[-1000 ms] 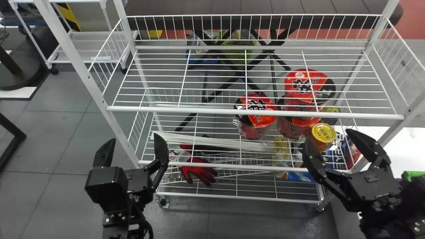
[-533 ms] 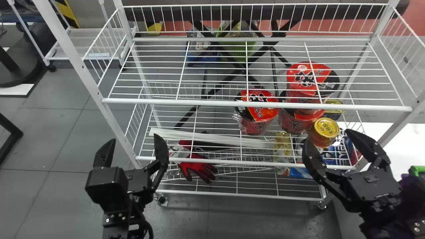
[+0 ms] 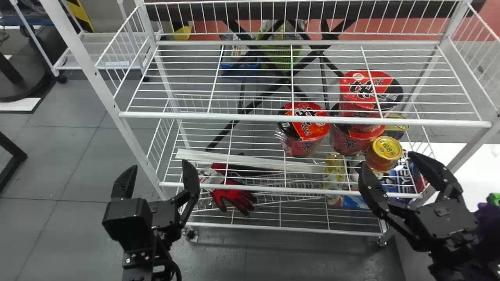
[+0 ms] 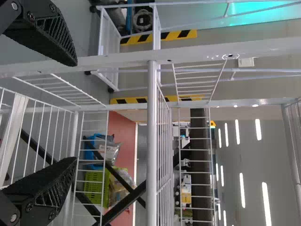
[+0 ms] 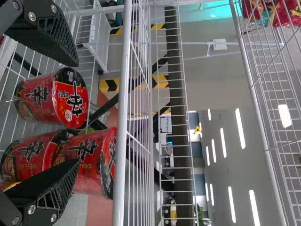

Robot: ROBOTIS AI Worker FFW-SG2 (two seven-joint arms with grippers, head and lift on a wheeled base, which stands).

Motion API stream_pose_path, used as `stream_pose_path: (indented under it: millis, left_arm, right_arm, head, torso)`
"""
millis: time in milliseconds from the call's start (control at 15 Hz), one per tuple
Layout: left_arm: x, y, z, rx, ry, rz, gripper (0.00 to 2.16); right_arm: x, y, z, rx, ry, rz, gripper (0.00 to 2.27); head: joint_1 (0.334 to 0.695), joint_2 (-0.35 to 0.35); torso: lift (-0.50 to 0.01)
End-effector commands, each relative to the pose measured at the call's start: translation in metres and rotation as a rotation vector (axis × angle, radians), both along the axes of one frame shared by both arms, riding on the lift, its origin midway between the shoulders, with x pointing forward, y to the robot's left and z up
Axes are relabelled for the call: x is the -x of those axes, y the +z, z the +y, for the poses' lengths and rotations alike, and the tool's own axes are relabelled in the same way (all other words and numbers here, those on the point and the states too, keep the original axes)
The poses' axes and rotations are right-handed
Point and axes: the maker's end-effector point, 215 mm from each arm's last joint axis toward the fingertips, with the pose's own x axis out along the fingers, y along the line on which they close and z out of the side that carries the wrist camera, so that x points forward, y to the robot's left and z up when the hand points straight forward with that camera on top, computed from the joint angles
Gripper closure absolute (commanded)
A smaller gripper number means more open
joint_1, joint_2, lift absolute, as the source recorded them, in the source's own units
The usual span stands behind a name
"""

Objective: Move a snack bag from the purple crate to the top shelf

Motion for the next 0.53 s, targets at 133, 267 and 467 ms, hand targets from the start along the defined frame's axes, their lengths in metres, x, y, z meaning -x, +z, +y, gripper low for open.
stream_pose_path:
  millis: [133,267,467]
  left_arm:
    - [0.0002,-0.0031,0.0002,0.000,0.001,0.004,0.10]
    - [-0.0001,-0.0041,0.0003,-0.001,0.001,0.006,0.10]
    - [-0.0005,-0.0043,0.0004,-0.001,0.001,0.006,0.10]
  right_arm:
    - [-0.0001,0.0020,-0.0015,-0.016,0.001,-0.014,0.08]
    - [-0.0004,0.0010,-0.0018,-0.015,0.001,-0.012,0.08]
    - [-0.0008,0.0017,-0.0020,-0.015,0.000,-0.015,0.08]
  head:
    - [0.695,0.056]
    - [0.695,0.055]
    - [0.695,0.054]
  torso:
    - [-0.455]
    - [-0.455]
    - [-0.455]
